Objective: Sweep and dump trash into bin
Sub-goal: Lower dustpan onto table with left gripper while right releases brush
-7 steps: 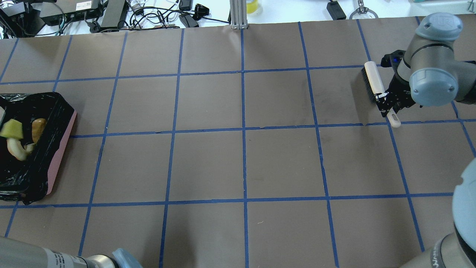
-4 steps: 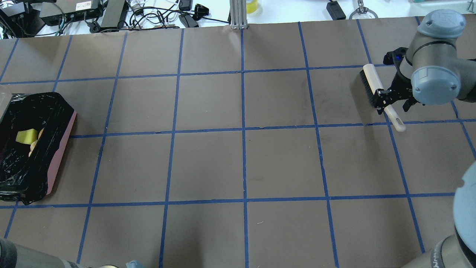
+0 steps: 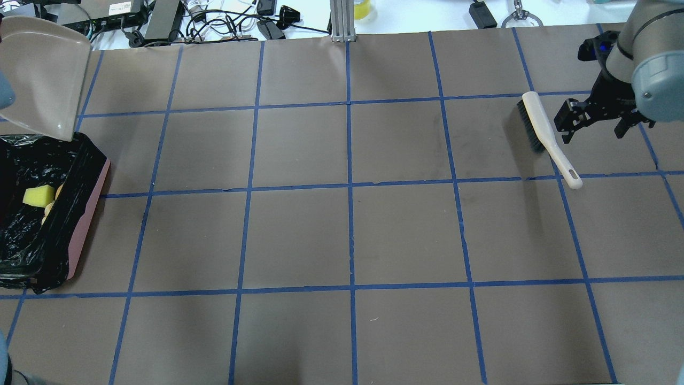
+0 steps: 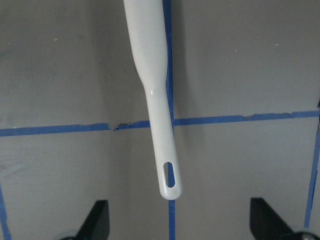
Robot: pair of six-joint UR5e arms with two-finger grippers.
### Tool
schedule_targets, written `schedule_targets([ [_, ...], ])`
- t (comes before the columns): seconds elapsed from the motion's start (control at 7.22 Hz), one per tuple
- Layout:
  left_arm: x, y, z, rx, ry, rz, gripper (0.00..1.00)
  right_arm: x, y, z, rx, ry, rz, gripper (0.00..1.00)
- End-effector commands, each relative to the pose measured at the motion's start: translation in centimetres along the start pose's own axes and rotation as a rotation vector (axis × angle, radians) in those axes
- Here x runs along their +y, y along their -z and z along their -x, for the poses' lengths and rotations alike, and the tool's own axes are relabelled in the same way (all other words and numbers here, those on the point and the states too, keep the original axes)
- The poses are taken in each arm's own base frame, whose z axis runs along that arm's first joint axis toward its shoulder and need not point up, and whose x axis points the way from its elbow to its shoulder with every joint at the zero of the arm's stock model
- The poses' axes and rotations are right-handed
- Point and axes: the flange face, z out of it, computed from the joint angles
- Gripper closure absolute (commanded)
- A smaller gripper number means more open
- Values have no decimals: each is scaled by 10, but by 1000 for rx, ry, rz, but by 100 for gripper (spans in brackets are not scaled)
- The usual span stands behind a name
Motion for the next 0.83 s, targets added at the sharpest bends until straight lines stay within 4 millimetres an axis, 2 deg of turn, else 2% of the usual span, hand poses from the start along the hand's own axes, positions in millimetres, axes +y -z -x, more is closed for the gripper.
schedule_targets([
  [0.0,-64,-9,12,58,224,-329,100,19,77,28,-102,-76,-4,0],
  [0.14,-83,-28,9,109,250,-369,100,20,94,52,-82,-30,-32,0],
  [0.28,-113,-43,11,133,244,-566,100,23,112,70,-71,4,-79,0],
  [0.42,-137,-60,10,157,247,-663,100,16,108,69,-69,0,-74,0],
  [0.55,-158,-83,5,207,240,-707,100,18,116,69,-44,5,-76,0],
  [0.69,-177,-103,0,252,215,-756,100,22,118,78,-36,23,-73,0],
])
